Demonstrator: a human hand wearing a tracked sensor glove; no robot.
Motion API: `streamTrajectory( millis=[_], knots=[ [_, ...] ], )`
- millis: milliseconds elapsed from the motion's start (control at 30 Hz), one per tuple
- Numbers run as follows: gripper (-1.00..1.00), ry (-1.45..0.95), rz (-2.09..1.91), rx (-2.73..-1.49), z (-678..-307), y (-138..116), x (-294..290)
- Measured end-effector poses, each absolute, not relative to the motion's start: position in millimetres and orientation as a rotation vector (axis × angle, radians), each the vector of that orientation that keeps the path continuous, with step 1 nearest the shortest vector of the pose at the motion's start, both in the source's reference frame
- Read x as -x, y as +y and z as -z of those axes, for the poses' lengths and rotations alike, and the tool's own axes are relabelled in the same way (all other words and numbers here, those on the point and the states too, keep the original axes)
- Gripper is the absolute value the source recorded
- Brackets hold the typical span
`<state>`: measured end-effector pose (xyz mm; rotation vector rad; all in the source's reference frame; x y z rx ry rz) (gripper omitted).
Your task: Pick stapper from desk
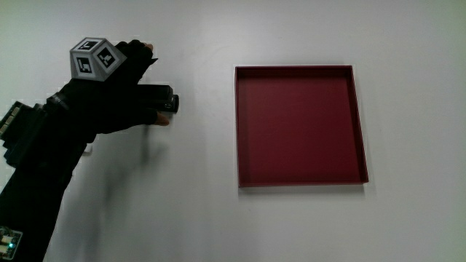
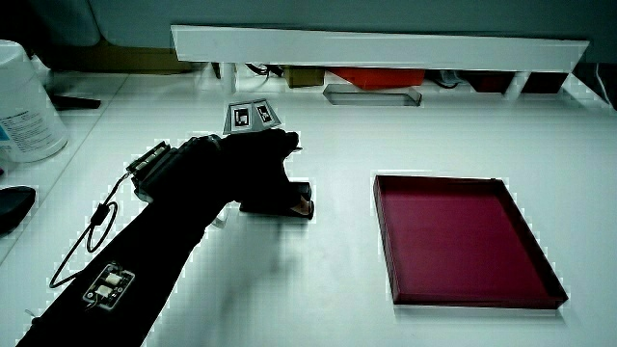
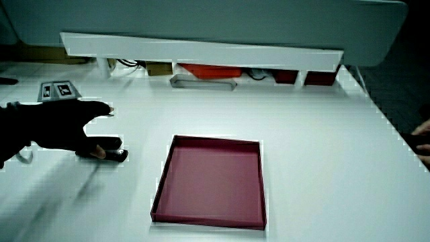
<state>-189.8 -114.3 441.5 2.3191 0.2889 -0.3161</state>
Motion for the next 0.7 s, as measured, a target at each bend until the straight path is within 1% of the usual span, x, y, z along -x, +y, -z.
streamTrajectory(
  millis=[100, 200, 233, 300, 433, 567, 633, 700],
  knots=[
    [0.00, 0.295, 0.310, -2.318, -452, -115, 192],
    [0.00, 0.282, 0.315, -2.308, -451, -112, 190],
    [0.00, 0.295, 0.322, -2.313, -457, -113, 191],
    [0.00, 0.305, 0.317, -2.329, -453, -113, 189],
    [0.33, 0.344, 0.322, -2.371, -453, -113, 190],
    [0.67, 0.341, 0.347, -2.382, -452, -112, 190],
    [0.83, 0.371, 0.339, -2.411, -450, -112, 190],
    [1.00, 0.367, 0.354, -2.405, -451, -112, 190]
  ],
)
